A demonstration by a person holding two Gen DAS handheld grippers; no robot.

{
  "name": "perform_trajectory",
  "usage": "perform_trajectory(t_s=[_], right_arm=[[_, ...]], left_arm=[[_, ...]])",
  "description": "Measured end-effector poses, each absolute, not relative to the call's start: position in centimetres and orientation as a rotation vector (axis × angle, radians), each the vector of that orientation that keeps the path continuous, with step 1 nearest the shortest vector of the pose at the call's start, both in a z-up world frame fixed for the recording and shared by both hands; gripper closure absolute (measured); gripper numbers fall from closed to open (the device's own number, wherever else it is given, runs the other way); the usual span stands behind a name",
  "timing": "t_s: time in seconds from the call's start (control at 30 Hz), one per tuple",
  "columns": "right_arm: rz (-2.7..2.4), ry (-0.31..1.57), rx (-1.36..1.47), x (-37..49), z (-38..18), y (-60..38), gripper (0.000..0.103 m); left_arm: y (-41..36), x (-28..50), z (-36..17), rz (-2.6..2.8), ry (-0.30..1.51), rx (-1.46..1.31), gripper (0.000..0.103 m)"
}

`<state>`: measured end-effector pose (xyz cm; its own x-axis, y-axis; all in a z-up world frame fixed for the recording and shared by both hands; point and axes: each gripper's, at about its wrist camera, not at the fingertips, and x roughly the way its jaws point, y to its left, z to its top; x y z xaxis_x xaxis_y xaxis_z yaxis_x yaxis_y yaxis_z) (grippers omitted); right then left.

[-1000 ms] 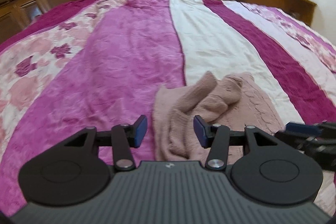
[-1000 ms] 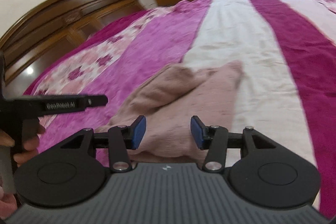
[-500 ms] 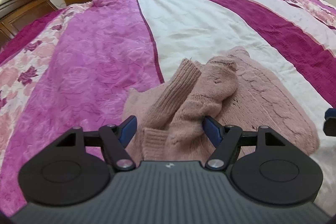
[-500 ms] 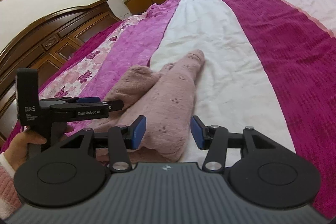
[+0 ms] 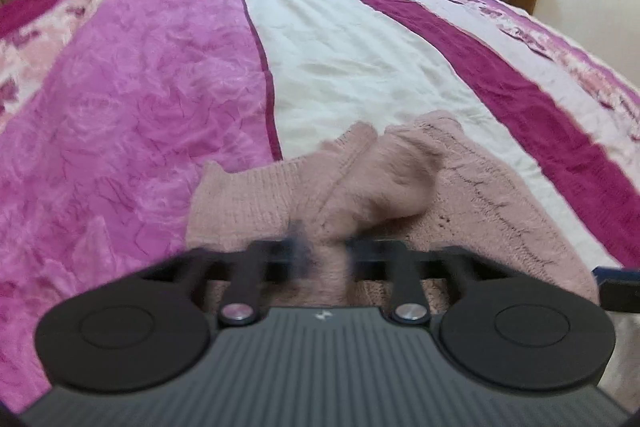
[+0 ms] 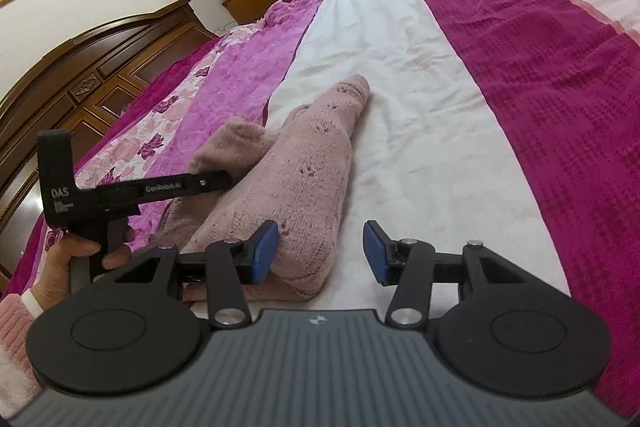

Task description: Fold small clothes

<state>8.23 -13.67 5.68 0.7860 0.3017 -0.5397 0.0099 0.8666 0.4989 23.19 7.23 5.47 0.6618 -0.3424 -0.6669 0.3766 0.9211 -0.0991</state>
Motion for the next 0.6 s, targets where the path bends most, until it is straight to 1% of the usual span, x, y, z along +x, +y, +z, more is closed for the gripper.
perform_trajectory(t_s=[0.13,0.27,0.33,0.37,0.47,0.5,0.57,0.6], right_arm=[[0.167,0.642,0.488,8.3,6.1,-13.3,0.048],[0.189,0.635,0.473,8.7,6.2,-12.8,0.048],[0.197,0.639,0.467,9.0,6.1,-12.3,0.048],[0.2,0.641,0.464,9.1,6.0,-12.1,0.048],[0.205,0.643,0.449,9.4,5.9,-11.7,0.048],[0.205,0.641,0.444,9.5,6.0,-11.6,0.048],[0.204,0.638,0.442,9.5,6.0,-11.5,0.048],[0.205,0.636,0.443,9.5,6.1,-11.5,0.048]], left_arm=[[8.9,22.7,7.0,-0.349,0.683,-0.027,0.085],[11.9,23.9,6.4,-0.234,0.718,-0.129,0.085],[12.7,24.4,5.3,-0.222,0.756,-0.148,0.083],[12.9,24.6,4.7,-0.222,0.779,-0.157,0.079],[13.2,24.4,4.7,-0.213,0.773,-0.196,0.07],[13.2,24.3,4.9,-0.211,0.775,-0.211,0.062],[13.5,24.3,5.1,-0.196,0.791,-0.233,0.054],[13.7,24.1,5.2,-0.19,0.798,-0.242,0.053]])
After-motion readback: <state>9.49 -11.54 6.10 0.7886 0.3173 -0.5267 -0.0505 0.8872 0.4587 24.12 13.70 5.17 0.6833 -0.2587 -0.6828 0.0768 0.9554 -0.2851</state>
